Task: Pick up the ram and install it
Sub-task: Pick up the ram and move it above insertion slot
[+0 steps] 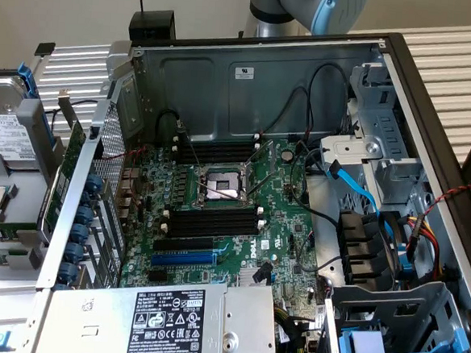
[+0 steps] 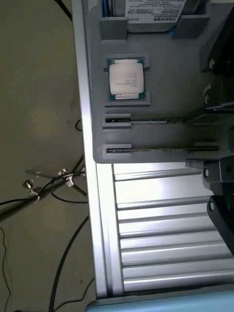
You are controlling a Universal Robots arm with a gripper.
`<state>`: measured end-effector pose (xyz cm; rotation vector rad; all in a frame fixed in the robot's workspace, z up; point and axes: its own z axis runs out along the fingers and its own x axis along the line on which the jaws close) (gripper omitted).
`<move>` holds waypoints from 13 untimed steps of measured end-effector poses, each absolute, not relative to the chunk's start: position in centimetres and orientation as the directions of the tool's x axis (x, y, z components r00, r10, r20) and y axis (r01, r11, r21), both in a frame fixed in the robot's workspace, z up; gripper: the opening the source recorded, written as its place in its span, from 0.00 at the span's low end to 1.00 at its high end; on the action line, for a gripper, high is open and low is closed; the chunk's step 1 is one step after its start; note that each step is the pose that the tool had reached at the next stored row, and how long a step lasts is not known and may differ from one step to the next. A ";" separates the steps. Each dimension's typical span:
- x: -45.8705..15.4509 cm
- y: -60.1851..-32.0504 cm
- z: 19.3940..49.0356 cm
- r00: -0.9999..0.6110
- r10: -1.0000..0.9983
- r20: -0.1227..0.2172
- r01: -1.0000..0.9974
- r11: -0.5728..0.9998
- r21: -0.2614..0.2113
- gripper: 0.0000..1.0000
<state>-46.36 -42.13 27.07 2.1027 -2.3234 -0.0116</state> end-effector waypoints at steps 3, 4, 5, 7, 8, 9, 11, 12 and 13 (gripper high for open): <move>-46.3 -42.2 26.5 -0.100 -0.995 0.001 -0.995 0.100 0.011 0.42; -46.3 -42.2 26.3 -0.099 -0.995 0.001 -0.995 0.099 0.011 0.42; -46.2 -42.2 26.2 -0.099 -0.995 0.001 -0.995 0.099 0.011 0.42; -46.0 -42.3 25.8 -0.100 -0.995 0.001 -0.995 0.100 0.011 0.42; -46.0 -42.3 25.6 -0.099 -0.995 0.001 -0.995 0.099 0.011 0.42; -45.9 -42.3 25.4 -0.099 -0.995 0.001 -0.995 0.099 0.011 0.42; -45.8 -42.3 25.1 -0.100 -0.995 0.001 -0.995 0.100 0.011 0.42; -45.8 -42.3 24.9 -0.099 -0.995 0.001 -0.995 0.099 0.011 0.42; -45.8 -42.3 24.7 -0.099 -0.995 0.001 -0.995 0.099 0.011 0.42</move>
